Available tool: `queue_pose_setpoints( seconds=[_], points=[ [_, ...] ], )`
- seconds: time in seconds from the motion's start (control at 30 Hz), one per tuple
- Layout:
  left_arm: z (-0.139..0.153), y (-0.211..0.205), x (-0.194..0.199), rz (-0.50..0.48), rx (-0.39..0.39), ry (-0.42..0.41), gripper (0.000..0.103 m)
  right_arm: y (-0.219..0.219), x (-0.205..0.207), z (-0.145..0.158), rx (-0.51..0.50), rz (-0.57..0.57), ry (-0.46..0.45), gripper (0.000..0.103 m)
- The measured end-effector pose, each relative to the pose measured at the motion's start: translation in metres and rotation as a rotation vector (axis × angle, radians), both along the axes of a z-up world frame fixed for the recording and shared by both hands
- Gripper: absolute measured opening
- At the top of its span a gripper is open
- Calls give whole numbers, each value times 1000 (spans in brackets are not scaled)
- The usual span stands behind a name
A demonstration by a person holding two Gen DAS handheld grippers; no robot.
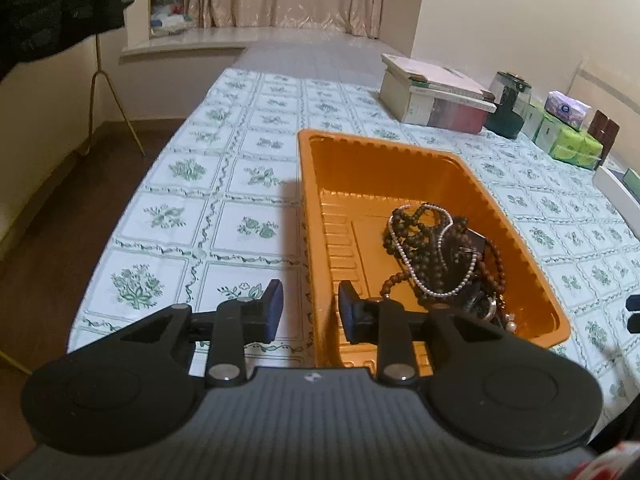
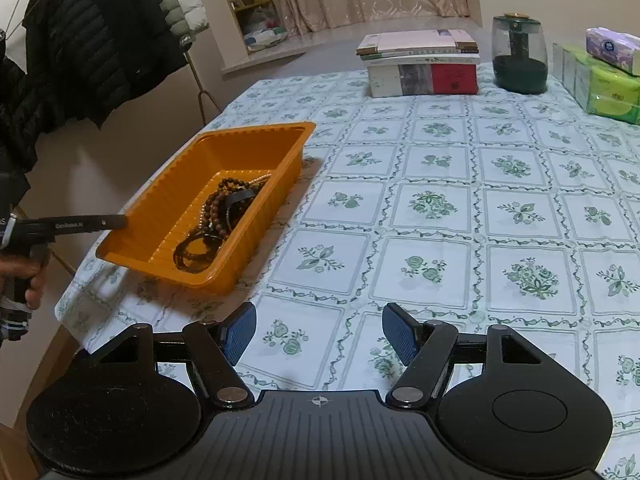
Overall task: Organize jewelry
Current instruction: 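Lower the orange tray onto the table with the left gripper and release it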
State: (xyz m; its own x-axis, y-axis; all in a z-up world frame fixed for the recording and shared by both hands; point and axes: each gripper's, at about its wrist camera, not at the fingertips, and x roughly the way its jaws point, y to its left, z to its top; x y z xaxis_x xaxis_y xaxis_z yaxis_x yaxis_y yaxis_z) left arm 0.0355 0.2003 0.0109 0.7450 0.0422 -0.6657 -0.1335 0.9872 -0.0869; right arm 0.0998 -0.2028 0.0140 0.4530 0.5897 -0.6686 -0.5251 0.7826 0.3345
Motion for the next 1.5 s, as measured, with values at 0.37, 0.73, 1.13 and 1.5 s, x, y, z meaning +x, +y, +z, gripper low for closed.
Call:
queue_pose_setpoints(
  seconds=[0.37, 0.73, 1.13, 1.5],
  points=[
    [27, -57, -31, -2, 14, -52, 91, 13, -8, 3, -80, -35, -37, 70],
    [13, -132, -49, -37, 41, 30, 102, 14, -25, 3, -142, -90, -19, 76],
    [5, -185, -52, -18, 59, 104, 103, 0, -49, 2, -166, -131, -3, 78],
    [-3, -203, -53, -9, 68, 136, 103, -9, -56, 1, -166, -167, 12, 78]
  ],
)
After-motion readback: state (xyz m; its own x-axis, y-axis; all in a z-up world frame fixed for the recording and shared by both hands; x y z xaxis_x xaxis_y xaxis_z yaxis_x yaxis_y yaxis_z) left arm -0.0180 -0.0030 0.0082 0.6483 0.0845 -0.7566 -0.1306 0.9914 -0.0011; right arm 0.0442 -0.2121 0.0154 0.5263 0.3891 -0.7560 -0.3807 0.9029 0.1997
